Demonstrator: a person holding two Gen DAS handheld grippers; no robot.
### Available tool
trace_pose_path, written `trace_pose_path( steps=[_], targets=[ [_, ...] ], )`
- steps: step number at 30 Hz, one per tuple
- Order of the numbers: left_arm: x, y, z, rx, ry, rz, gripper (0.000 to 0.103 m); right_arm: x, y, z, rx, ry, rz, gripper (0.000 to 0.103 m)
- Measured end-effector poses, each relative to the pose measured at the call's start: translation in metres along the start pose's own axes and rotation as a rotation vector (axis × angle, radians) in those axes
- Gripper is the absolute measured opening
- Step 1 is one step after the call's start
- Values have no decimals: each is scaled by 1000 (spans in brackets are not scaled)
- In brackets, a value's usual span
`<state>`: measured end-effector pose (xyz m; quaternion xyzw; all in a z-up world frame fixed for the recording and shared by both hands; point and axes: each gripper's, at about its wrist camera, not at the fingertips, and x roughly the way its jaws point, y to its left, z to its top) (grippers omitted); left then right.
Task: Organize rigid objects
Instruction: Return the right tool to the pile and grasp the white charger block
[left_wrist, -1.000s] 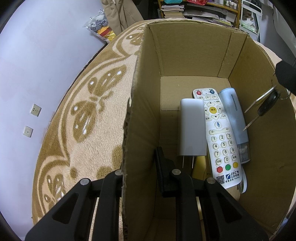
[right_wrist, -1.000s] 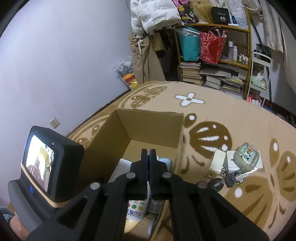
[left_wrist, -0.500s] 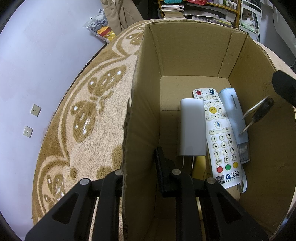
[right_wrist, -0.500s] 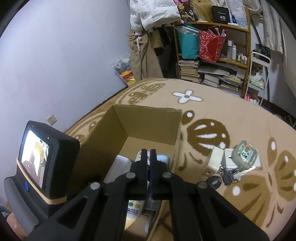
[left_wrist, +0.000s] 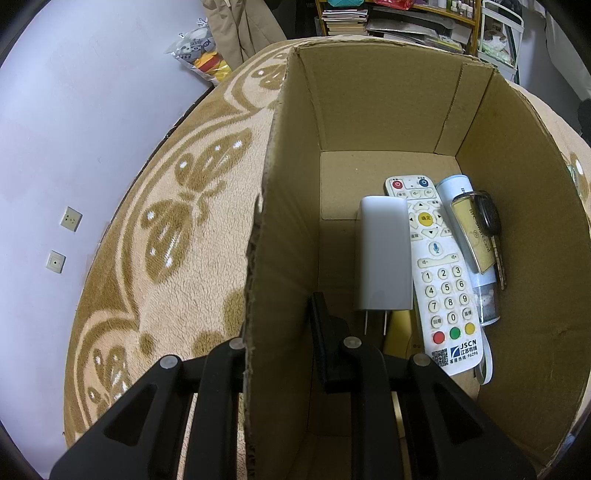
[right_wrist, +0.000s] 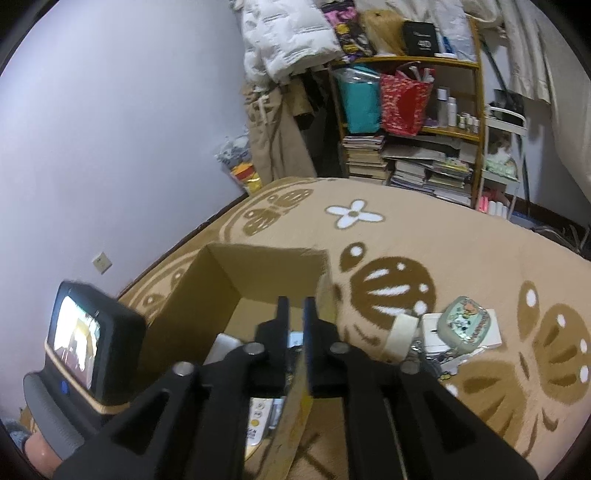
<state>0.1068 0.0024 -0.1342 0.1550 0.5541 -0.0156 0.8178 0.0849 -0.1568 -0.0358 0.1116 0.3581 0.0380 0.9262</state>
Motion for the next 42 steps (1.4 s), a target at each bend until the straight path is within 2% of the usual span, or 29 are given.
trace_pose_path(
  steps=[1, 2, 6, 11, 12, 18, 23, 31, 35, 39, 40, 42],
  targets=[
    [0, 0, 0, 0, 0, 0, 18, -1, -3, 1, 11, -4, -4, 39],
    [0, 0, 0, 0, 0, 0, 18, -1, -7, 2, 23, -10, -7, 49],
    [0, 0, 0, -1, 0, 0, 18, 1, -17, 8, 32, -19, -17, 52],
    [-1, 0, 0, 2, 1, 1, 18, 9, -33, 13, 66, -18, -41, 79],
    [0, 0, 0, 2, 1, 2, 18, 11, -37, 15, 72, -20, -47, 79],
    [0, 0, -1, 3, 1, 2, 18, 27, -64, 24, 128, -17, -64, 79],
    [0, 0, 0, 3, 2, 3, 18, 40, -87, 19, 183, -3, -70, 79],
    [0, -1, -1, 6, 3, 5, 18, 68, -106, 1, 267, 88, -45, 79],
    [0, 0, -2, 8, 3, 7, 18, 78, -106, -6, 271, 116, -45, 65],
    [0, 0, -1, 9, 4, 8, 18, 88, -107, -12, 263, 142, -55, 63],
    [0, 0, -1, 8, 4, 8, 18, 90, -107, -13, 265, 149, -55, 59],
    [0, 0, -1, 9, 4, 8, 18, 94, -106, -16, 259, 167, -62, 42]
  ],
)
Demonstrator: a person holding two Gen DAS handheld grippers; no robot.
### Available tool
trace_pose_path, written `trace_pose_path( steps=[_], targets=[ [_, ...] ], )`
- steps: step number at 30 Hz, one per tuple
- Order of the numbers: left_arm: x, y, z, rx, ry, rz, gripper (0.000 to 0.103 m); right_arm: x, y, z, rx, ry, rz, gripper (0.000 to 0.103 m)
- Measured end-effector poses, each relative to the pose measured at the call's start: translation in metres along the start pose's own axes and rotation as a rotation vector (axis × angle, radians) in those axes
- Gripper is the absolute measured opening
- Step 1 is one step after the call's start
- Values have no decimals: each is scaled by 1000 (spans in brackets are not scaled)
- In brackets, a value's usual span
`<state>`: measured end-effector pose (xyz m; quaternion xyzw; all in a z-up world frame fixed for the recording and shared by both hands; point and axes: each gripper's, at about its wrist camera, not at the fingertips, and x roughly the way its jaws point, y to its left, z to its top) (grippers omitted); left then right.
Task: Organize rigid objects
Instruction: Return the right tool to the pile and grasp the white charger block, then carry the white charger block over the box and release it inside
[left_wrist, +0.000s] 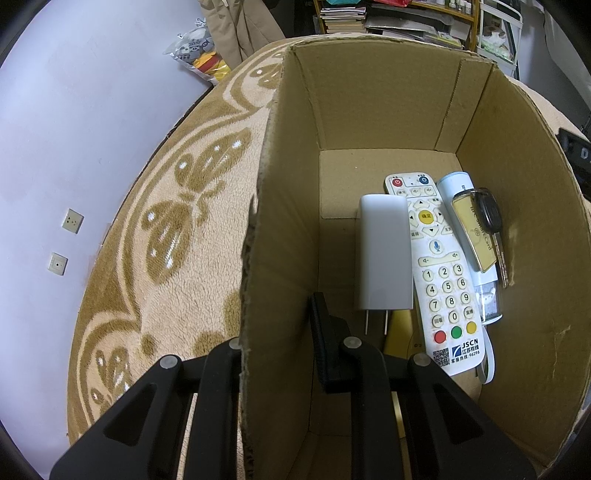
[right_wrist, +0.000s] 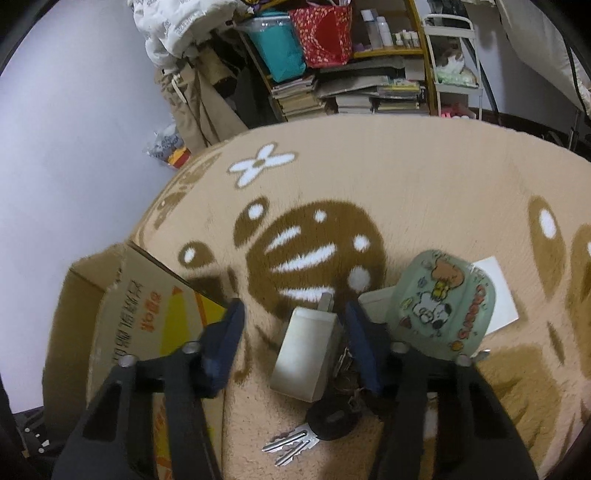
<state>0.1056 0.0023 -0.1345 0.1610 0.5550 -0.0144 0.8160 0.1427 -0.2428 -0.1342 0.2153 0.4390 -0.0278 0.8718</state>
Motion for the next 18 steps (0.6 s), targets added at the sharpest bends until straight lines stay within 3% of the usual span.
trace_pose_path(
  steps=[1, 5, 10, 18],
  targets=[
    [0, 0, 0, -1, 0, 0, 18, 2, 1, -1, -10, 7, -16, 32],
    [0, 0, 0, -1, 1, -1, 18, 2, 4, -7, -38, 10, -50, 26],
    [0, 0, 0, -1, 2, -1, 18, -12, 9, -7, -57, -20, -61, 24],
    [0, 0, 0, -5, 2, -3, 18, -55, 39, 3, -112, -147, -26, 24]
  ],
)
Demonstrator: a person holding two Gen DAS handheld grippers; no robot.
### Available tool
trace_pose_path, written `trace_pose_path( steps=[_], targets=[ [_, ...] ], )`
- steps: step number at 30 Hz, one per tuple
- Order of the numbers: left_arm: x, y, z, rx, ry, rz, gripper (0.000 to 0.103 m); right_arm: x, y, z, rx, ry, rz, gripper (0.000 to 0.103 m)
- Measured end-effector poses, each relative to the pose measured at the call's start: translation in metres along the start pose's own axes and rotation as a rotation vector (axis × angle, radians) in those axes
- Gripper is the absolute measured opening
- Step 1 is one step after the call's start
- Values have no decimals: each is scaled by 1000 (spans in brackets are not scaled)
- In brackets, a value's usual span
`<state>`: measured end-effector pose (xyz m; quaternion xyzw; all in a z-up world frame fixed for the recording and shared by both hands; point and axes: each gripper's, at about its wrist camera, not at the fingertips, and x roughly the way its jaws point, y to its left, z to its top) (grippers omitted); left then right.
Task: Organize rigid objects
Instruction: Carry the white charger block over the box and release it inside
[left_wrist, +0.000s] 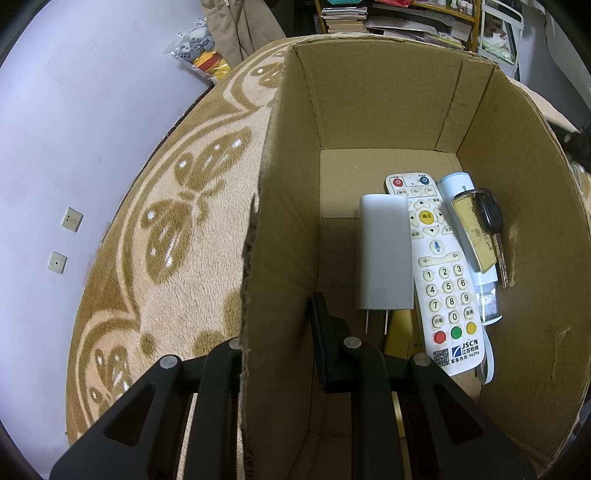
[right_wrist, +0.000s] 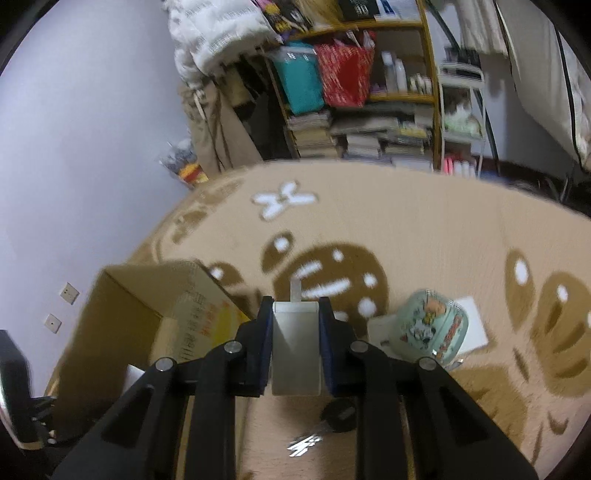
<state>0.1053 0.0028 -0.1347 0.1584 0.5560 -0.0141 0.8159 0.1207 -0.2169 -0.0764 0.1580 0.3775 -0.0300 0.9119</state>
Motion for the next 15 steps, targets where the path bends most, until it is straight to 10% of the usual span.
trace_pose_path(
  steps=[15],
  targets=[
    [1, 2, 0, -4, 2, 0, 18, -60, 54, 16, -81, -148, 173, 24]
  ],
)
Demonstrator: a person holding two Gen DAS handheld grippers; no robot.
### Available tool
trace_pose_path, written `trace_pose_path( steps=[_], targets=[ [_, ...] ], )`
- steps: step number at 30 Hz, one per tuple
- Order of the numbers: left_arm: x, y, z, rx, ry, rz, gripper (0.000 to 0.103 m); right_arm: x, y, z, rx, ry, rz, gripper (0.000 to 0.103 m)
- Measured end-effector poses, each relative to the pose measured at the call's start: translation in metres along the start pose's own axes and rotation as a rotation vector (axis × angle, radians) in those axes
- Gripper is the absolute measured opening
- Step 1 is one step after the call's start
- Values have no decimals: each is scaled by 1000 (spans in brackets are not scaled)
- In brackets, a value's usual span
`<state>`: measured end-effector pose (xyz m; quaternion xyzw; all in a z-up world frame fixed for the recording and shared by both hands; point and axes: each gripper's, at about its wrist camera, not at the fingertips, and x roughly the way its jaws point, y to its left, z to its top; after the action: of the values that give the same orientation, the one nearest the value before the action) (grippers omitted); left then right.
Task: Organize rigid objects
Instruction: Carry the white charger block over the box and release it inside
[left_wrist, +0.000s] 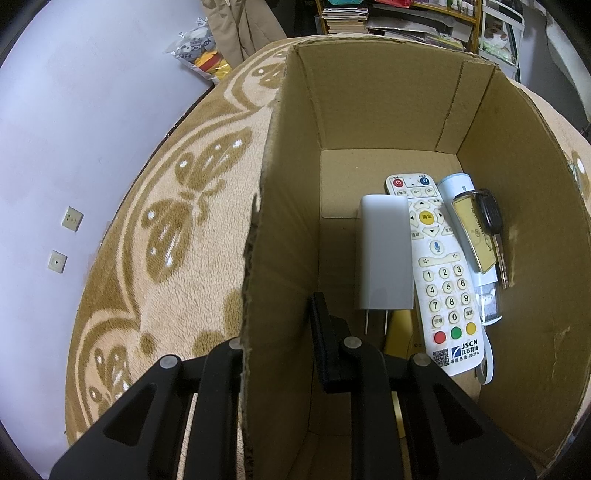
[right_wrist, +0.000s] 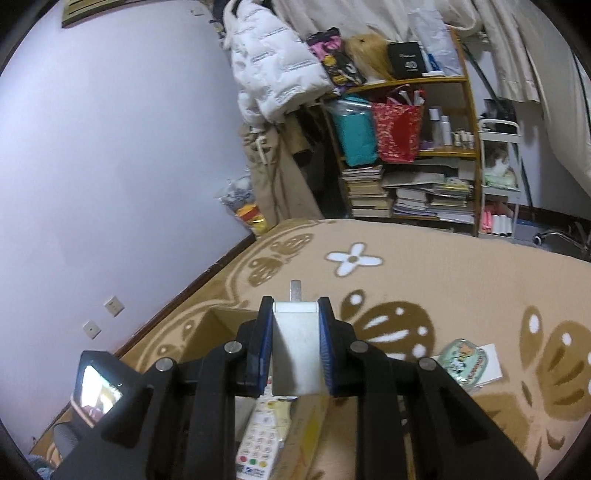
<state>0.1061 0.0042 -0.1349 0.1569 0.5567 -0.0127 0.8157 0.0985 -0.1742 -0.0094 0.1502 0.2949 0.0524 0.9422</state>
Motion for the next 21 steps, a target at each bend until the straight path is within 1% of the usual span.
trace_pose_path(
  steps=[8, 17, 21],
  targets=[
    [0, 0, 0, 2, 0, 2, 18, 12, 21, -15, -50, 52, 18, 24],
    [0, 1, 0, 0, 1, 1, 18, 24, 22, -28, -48, 120, 41, 24],
    [0, 1, 1, 1, 1, 1, 18, 29, 24, -32, -49, 136, 45, 24]
  ],
)
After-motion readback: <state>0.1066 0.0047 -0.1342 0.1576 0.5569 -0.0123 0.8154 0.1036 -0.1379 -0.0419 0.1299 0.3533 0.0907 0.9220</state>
